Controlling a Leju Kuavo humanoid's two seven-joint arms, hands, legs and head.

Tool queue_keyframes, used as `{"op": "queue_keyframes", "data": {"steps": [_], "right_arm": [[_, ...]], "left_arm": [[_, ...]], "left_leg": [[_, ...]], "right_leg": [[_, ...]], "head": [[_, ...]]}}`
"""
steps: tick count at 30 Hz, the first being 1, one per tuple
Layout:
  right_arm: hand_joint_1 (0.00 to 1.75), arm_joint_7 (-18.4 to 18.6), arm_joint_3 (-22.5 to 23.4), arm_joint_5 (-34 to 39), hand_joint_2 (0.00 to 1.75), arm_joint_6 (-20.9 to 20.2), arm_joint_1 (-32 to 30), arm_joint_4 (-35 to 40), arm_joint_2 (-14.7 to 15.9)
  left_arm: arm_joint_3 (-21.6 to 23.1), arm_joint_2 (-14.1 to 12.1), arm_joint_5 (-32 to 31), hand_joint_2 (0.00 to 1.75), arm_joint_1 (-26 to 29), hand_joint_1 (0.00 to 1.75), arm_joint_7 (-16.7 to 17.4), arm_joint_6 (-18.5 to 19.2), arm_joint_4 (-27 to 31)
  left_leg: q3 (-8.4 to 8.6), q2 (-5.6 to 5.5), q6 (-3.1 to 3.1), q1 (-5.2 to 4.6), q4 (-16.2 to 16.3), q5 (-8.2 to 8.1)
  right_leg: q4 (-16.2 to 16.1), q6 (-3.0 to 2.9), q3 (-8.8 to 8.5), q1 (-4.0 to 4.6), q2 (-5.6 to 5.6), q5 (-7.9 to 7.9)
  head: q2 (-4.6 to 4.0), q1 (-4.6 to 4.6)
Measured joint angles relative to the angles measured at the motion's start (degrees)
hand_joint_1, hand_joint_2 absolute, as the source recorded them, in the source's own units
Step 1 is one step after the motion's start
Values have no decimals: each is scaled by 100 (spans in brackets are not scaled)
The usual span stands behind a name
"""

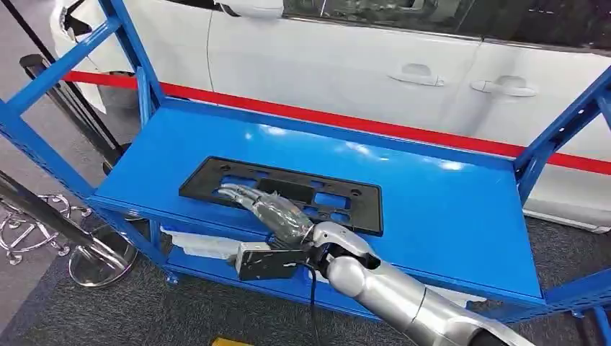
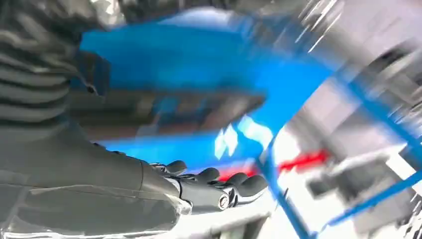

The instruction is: Take the parts from the cabinet and place them on the table.

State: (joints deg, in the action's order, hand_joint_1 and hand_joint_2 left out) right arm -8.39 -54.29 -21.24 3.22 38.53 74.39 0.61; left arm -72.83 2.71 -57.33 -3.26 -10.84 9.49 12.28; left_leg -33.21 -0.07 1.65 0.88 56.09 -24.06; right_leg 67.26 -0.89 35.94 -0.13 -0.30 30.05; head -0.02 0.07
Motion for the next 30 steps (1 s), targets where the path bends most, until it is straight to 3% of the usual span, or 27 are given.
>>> {"op": "queue_keyframes", "data": {"steps": [1,2,3,6,7,8,11,12,13,14,16,17,18,19,21,23,24,26,27,28,29,30], "right_arm": [[0,90,-7,-402,175,251,43,-173,-74],[0,179,-7,-855,175,518,73,-374,-148],[0,214,-7,-1099,175,695,85,-518,-203],[0,409,26,-1783,175,1234,89,-1115,-417],[0,470,57,-1951,175,1341,88,-1265,-466],[0,500,101,-2128,175,1424,101,-1464,-522],[0,533,162,-2435,175,1448,78,-1907,-603],[0,544,168,-2523,175,1448,43,-2015,-603],[0,572,171,-2613,175,1448,6,-2113,-603],[0,594,171,-2700,175,1448,-29,-2185,-603],[0,669,171,-2860,175,1457,-85,-2295,-610],[0,721,171,-2939,175,1468,-94,-2340,-612],[0,786,171,-3014,175,1490,-93,-2390,-614],[0,837,171,-3082,175,1524,-105,-2430,-616],[0,878,171,-3152,175,1551,-142,-2493,-616],[0,891,171,-3165,175,1559,-145,-2537,-620],[0,898,171,-3170,175,1564,-144,-2548,-620],[0,913,171,-3170,175,1568,-168,-2594,-620],[0,915,171,-3170,175,1568,-195,-2626,-620],[0,915,171,-3170,175,1568,-218,-2646,-618],[0,918,171,-3170,175,1568,-229,-2664,-618],[0,915,171,-3170,175,1568,-229,-2672,-620]], "left_arm": [[0,-2,-37,0,-2,0,2,-9,0],[0,10,-67,0,-4,0,9,-9,-2],[2,13,-98,0,-16,0,20,-11,-4],[11,9,-199,0,-4,0,48,-28,-4],[18,-18,-208,0,-8,0,46,-28,-4],[22,-17,-227,0,-6,0,35,-28,-4],[26,-33,-267,0,-8,0,33,-24,-4],[26,-35,-271,0,2,0,33,-26,-4],[26,-37,-273,0,19,0,33,-26,-4],[26,-39,-275,0,30,0,33,-26,-4],[26,-57,-288,0,27,0,33,-35,-4],[26,-66,-291,0,27,0,33,-37,-4],[26,-66,-315,0,16,0,31,-37,-4],[28,-66,-330,0,13,0,26,-37,-4],[28,-70,-341,0,28,0,24,-37,-4],[31,-70,-343,0,26,0,22,-37,-4],[31,-72,-343,0,18,0,20,-37,-4],[31,-74,-345,0,19,0,20,-37,-4],[31,-74,-345,0,23,0,20,-37,-4],[31,-74,-345,0,26,0,20,-37,-4],[31,-76,-345,0,27,0,20,-37,-4],[31,-76,-345,0,26,0,17,-37,-4]], "left_leg": [[16,-20,-4,-9,-2,2],[10,-30,-9,22,-11,5],[-12,-45,-67,-31,15,10],[-11,-48,-190,21,-56,64],[-10,-47,-215,-9,-61,46],[-60,-27,-238,10,58,-78],[-631,-27,-308,39,1345,-746],[-794,-27,-335,39,1687,-838],[-815,-26,-352,43,1726,-780],[-701,-24,-365,50,1506,-611],[-152,-8,-371,75,478,-98],[27,10,-368,89,70,-37],[105,-6,-329,44,-37,-86],[75,-20,-263,47,8,-83],[56,-22,-203,24,29,-93],[70,-15,-101,55,-7,-65],[62,-12,-57,54,-7,-69],[51,-9,-34,40,-4,-70],[48,-9,-30,36,-4,-69],[49,-13,-30,34,-2,-69],[55,-20,-31,32,-1,-69],[70,-29,-32,26,-2,-69]], "right_leg": [[-535,-78,-259,20,16,-267],[-948,-195,-435,57,47,-366],[-1047,-228,-474,69,36,-336],[-1099,-247,-464,93,44,-356],[-1216,-229,-521,-8,33,-426],[-1281,-210,-547,-8,14,-461],[-1255,-224,-513,1,-16,-467],[-1241,-225,-496,5,-28,-466],[-1229,-221,-483,2,-28,-464],[-1204,-209,-472,-5,-26,-453],[-1154,-161,-482,-17,-23,-409],[-1135,-131,-477,-6,-24,-387],[-1088,-104,-438,39,-16,-375],[-1089,-87,-421,40,-11,-387],[-1088,-50,-424,26,-11,-386],[-951,19,-381,-8,5,-251],[-660,42,-247,-12,7,-56],[312,78,215,-23,7,408],[735,83,428,-24,7,536],[852,74,504,-22,8,496],[680,57,437,-22,8,326],[259,23,238,-17,10,55]], "head": [[0,0],[0,0],[0,-2],[0,0],[0,2],[0,-2],[0,-2],[0,-2],[0,-2],[0,-2],[0,-2],[0,-2],[0,0],[0,-2],[0,0],[0,0],[0,0],[0,0],[0,0],[0,0],[0,0],[0,0]]}}
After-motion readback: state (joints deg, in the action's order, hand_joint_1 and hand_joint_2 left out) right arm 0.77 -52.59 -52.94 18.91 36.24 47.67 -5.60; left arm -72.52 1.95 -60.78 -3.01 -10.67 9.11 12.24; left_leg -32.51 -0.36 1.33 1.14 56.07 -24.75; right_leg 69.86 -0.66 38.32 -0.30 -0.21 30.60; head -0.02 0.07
